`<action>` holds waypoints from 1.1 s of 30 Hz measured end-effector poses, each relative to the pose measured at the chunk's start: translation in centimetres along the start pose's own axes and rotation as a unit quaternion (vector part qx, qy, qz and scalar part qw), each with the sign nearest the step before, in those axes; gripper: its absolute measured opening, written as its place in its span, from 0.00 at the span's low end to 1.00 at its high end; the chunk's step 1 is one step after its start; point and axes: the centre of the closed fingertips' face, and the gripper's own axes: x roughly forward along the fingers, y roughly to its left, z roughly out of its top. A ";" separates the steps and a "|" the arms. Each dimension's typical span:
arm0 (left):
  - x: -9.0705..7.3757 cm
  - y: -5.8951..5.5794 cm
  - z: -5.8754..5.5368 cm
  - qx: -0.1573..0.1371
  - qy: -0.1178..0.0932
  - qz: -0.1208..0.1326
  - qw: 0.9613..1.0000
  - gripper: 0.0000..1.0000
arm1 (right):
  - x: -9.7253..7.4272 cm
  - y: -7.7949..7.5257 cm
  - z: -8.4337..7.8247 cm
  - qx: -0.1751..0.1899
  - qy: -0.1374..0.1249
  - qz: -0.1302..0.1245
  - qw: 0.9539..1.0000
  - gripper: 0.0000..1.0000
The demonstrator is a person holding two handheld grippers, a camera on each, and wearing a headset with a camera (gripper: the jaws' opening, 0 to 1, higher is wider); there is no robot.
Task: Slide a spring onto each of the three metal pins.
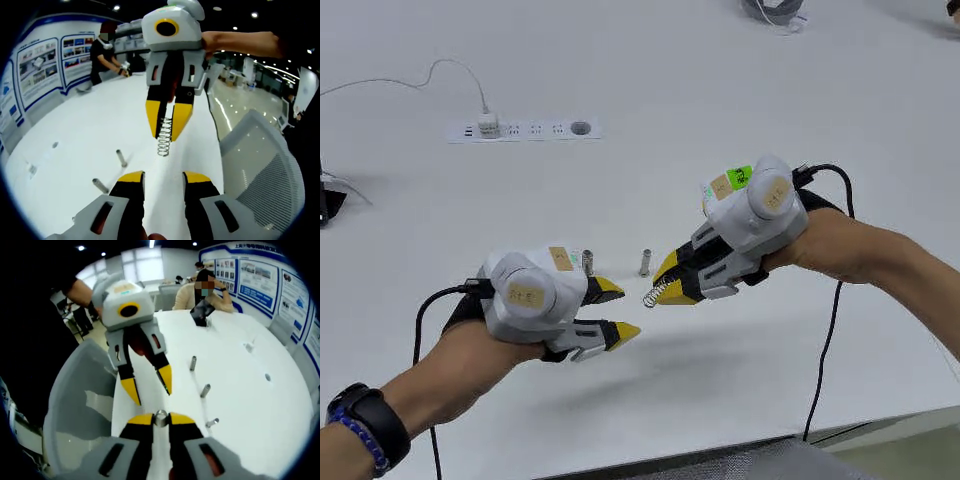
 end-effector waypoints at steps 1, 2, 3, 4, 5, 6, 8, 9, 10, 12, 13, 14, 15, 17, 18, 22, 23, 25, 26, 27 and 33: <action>-0.1 0.1 -0.2 -0.002 0.002 0.002 1.000 0.32 | 0.0 -0.1 -0.2 0.000 0.002 -0.002 1.000 0.12; -0.2 0.2 -0.5 -0.004 0.003 0.004 1.000 0.32 | -0.1 -0.2 -0.3 0.001 0.005 -0.003 1.000 0.12; -0.4 0.3 -0.8 -0.007 0.006 0.007 1.000 0.33 | -0.1 -0.3 -0.5 0.001 0.007 -0.004 1.000 0.13; -0.5 0.3 -1.0 -0.010 0.008 0.010 1.000 0.34 | -0.2 -0.4 -0.7 0.002 0.007 -0.005 1.000 0.13; -0.7 0.5 -1.2 -0.013 0.010 0.015 1.000 0.35 | -0.2 -0.4 -0.8 0.003 0.008 -0.005 1.000 0.13; -0.8 0.6 -1.3 -0.016 0.010 0.017 1.000 0.36 | -0.2 -0.5 -0.9 0.004 0.009 -0.006 1.000 0.13; -1.0 1.0 -1.8 -0.022 0.012 0.026 0.999 0.38 | -0.1 -0.7 -1.1 0.004 0.012 -0.008 1.000 0.13; -1.1 1.2 -1.9 -0.025 0.013 0.029 0.999 0.39 | -0.1 -0.8 -1.2 0.004 0.013 -0.008 1.000 0.13; -1.3 1.3 -2.1 -0.029 0.014 0.032 0.999 0.40 | -0.1 -0.9 -1.3 0.005 0.014 -0.009 1.000 0.13; -1.5 1.6 -2.4 -0.034 0.015 0.037 0.999 0.42 | -0.2 -1.0 -1.3 0.005 0.015 -0.011 1.000 0.13; -1.7 1.7 -2.6 -0.036 0.016 0.040 0.998 0.43 | -0.1 -1.2 -1.4 0.004 0.016 -0.013 1.000 0.13; -1.8 1.8 -2.7 -0.038 0.016 0.042 0.998 0.44 | 0.0 -1.4 -1.5 0.005 0.016 -0.014 1.000 0.13; -2.0 2.0 -2.9 -0.042 0.017 0.047 0.998 0.46 | 0.0 -1.6 -1.5 0.006 0.016 -0.014 1.000 0.13; -2.3 2.2 -3.2 -0.047 0.018 0.052 0.997 0.47 | 0.1 -1.8 -1.6 0.007 0.017 -0.016 1.000 0.13; -2.5 2.4 -3.4 -0.051 0.017 0.057 0.997 0.48 | 0.2 -2.0 -1.7 0.006 0.018 -0.017 1.000 0.13; -3.1 2.9 -4.0 -0.059 0.020 0.066 0.996 0.51 | 0.4 -2.6 -1.8 0.007 0.020 -0.019 1.000 0.13; -3.4 3.0 -4.2 -0.064 0.020 0.069 0.995 0.52 | 0.5 -2.7 -1.9 0.006 0.022 -0.020 1.000 0.13; -3.7 3.4 -4.5 -0.074 0.020 0.076 0.994 0.54 | 0.7 -3.0 -2.0 0.002 0.029 -0.023 0.999 0.13; -3.8 3.5 -4.7 -0.076 0.020 0.079 0.994 0.55 | 0.7 -3.1 -2.1 0.001 0.031 -0.023 0.999 0.13; -3.9 3.6 -4.7 -0.079 0.019 0.082 0.993 0.55 | 0.8 -3.3 -2.3 0.001 0.032 -0.024 0.999 0.13; -4.9 4.1 -5.3 -0.095 0.017 0.097 0.991 0.59 | 0.9 -4.5 -2.9 0.002 0.047 -0.037 0.998 0.13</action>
